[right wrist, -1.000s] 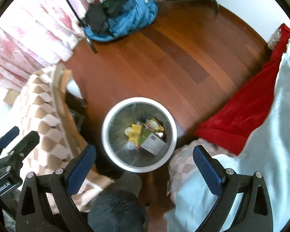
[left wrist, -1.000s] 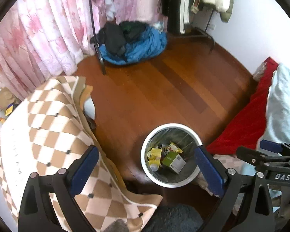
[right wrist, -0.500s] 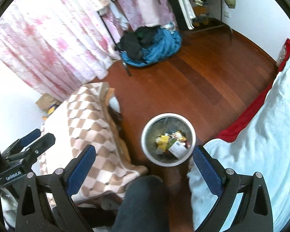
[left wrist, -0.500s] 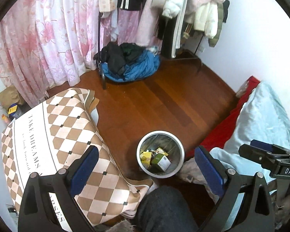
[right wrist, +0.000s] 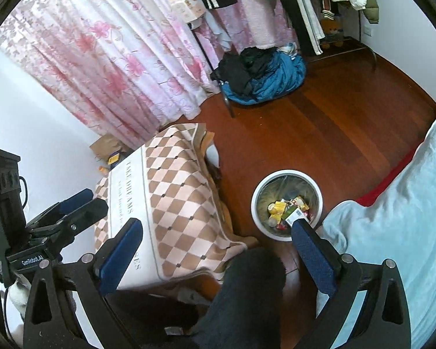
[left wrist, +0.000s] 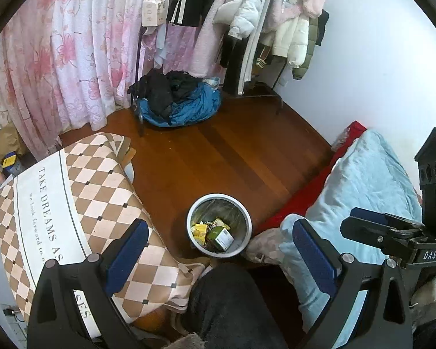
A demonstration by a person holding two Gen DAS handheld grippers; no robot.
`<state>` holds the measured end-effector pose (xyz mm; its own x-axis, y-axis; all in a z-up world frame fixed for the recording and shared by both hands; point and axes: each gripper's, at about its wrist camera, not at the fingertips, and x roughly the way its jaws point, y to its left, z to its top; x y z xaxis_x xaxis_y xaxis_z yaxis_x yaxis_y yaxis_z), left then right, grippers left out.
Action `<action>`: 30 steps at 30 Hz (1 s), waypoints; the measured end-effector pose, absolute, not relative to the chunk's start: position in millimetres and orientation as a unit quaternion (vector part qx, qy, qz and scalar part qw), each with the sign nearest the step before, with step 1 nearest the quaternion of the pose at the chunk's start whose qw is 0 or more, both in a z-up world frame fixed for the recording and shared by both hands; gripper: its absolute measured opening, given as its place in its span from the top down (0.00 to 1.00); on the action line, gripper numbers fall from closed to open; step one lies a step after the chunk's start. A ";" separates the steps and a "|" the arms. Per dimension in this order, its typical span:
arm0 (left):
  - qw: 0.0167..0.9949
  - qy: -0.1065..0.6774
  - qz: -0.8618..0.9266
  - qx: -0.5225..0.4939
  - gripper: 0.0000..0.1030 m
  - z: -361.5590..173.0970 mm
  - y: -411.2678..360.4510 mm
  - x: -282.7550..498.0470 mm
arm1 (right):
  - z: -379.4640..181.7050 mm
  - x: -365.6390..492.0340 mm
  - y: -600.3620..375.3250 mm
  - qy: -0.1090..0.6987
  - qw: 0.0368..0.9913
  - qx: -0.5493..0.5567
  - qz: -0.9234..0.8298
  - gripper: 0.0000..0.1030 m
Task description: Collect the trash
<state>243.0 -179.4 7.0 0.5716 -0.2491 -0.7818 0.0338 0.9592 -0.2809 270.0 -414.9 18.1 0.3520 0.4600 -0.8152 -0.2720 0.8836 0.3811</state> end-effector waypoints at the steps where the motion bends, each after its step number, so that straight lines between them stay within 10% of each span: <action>1: 0.879 0.455 -0.080 -0.119 0.01 7.3 -179.2 240.9 | 19.3 268.0 -415.9 0.523 0.816 0.091 0.227 0.00; 30: 0.868 0.464 -0.096 -0.148 0.00 4.6 -175.4 217.6 | 16.0 247.1 -426.8 0.539 0.797 0.095 0.256 0.00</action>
<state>217.6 -175.4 4.6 0.5513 -0.3050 -0.7765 0.0300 0.9374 -0.3469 247.1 -426.8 16.0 0.2869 0.5109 -0.8104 -0.3062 0.8504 0.4278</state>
